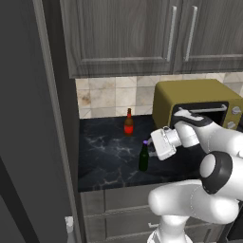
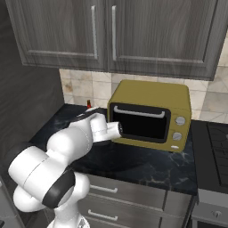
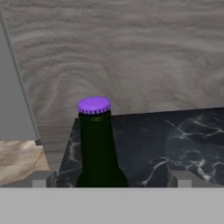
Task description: Place the beers on the top shelf of the fridge to keep them out of children's reach, and place the mushroom on lower shelves for easy access.
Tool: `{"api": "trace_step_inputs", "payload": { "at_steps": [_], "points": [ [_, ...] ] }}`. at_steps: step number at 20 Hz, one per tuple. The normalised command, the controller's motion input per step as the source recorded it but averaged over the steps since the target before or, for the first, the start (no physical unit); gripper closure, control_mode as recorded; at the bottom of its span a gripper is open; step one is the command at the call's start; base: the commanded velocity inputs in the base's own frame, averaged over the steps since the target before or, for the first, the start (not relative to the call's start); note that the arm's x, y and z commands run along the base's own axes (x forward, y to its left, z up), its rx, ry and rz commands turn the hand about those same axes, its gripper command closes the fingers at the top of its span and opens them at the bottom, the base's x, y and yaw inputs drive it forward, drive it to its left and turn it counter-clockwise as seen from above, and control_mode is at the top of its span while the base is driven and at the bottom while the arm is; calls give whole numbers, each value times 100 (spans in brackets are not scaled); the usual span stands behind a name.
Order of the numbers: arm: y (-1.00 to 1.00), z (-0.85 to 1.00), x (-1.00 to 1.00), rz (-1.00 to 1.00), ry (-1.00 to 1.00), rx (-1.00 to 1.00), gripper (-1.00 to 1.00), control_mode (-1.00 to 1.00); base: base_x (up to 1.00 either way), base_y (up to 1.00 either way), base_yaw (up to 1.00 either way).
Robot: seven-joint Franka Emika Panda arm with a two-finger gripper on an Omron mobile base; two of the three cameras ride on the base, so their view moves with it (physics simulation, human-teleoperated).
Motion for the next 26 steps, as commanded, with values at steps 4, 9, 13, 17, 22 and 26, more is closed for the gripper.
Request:
{"api": "trace_step_inputs", "payload": {
  "at_steps": [4,9,13,17,22,26],
  "points": [
    [2,-1,-13,2,2,0,-100,-100,0,0,0],
    [3,-1,-10,2,3,0,-100,-100,0,0,0],
    [7,-2,-6,1,2,0,-100,-100,0,0,0],
    [9,-1,-1,1,2,0,-100,-100,0,0,0],
    [9,-3,0,0,1,0,-100,-100,0,0,0],
    [9,-6,1,0,1,0,-100,-100,0,0,0]
  ]
}}
